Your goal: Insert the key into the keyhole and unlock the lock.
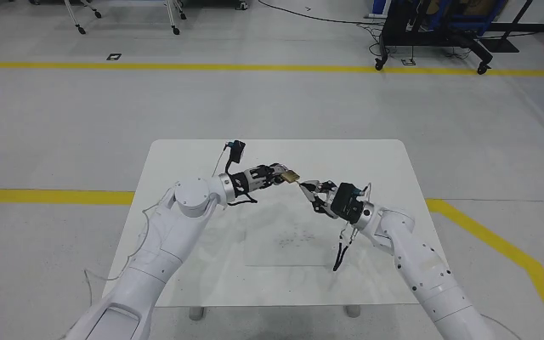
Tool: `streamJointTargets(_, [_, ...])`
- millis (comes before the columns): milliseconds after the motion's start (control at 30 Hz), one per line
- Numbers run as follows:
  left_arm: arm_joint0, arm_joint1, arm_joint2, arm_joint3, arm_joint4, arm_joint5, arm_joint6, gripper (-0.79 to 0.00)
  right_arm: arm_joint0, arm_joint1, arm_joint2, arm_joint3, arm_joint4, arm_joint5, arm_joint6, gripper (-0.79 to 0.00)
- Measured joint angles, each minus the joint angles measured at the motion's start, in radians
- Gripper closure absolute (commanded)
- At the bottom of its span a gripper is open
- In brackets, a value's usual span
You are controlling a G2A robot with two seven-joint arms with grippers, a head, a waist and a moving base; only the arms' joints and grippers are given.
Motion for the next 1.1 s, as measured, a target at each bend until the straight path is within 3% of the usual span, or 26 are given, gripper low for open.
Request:
streamJointTargets(33, [0.000,0.000,0.000,0.000,-0.004,0.002,-0.004,0.000,-0.002,0.002,0.001,-0.005,-0.020,0.006,0.001,-0.357])
streamJointTargets(67, [0.001,-0.001,-0.001,0.002,-0.016,0.006,-0.014,0.000,-0.005,0.005,0.001,-0.013,-0.048,0.010,0.006,-0.406])
streamJointTargets(100, [0.000,-0.001,-0.003,0.004,-0.031,0.008,-0.025,0.000,-0.007,0.006,-0.001,-0.021,-0.069,0.011,0.012,-0.634])
streamJointTargets(133, [-0.001,-0.001,-0.007,0.007,-0.046,0.010,-0.038,0.000,-0.008,0.008,-0.003,-0.028,-0.089,0.012,0.019,-0.776])
streamJointTargets(300, [-0.011,-0.001,-0.016,0.027,-0.078,0.012,-0.073,0.000,-0.032,0.020,0.002,-0.079,-0.187,0.033,0.042,-0.785])
streamJointTargets(467, [-0.027,0.000,0.002,0.039,-0.041,0.058,-0.099,0.000,-0.106,0.048,0.099,-0.130,-0.220,0.053,-0.055,-0.785])
streamJointTargets(667, [-0.100,-0.013,0.125,0.072,0.162,0.231,-0.163,0.000,-0.250,0.081,0.278,-0.217,-0.210,0.073,-0.171,-0.785])
streamJointTargets(800, [-0.136,-0.029,0.218,0.089,0.294,0.268,-0.183,0.000,-0.239,0.080,0.265,-0.215,-0.210,0.073,-0.165,-0.785])
streamJointTargets(967, [-0.162,-0.044,0.267,0.118,0.341,0.266,-0.204,-0.009,-0.240,0.080,0.265,-0.215,-0.210,0.073,-0.165,-0.785])
streamJointTargets(1000, [-0.166,-0.045,0.272,0.123,0.346,0.264,-0.209,-0.200,-0.240,0.080,0.265,-0.215,-0.210,0.073,-0.165,-0.785])
streamJointTargets(1033, [-0.169,-0.047,0.277,0.127,0.352,0.262,-0.214,-0.640,-0.240,0.080,0.265,-0.215,-0.210,0.073,-0.165,-0.785])
streamJointTargets(1067, [-0.173,-0.049,0.283,0.133,0.361,0.263,-0.218,-0.785,-0.240,0.080,0.265,-0.215,-0.210,0.073,-0.165,-0.785])
streamJointTargets(1100, [-0.176,-0.050,0.285,0.137,0.365,0.264,-0.213,-0.785,-0.240,0.080,0.265,-0.215,-0.210,0.073,-0.165,-0.785])
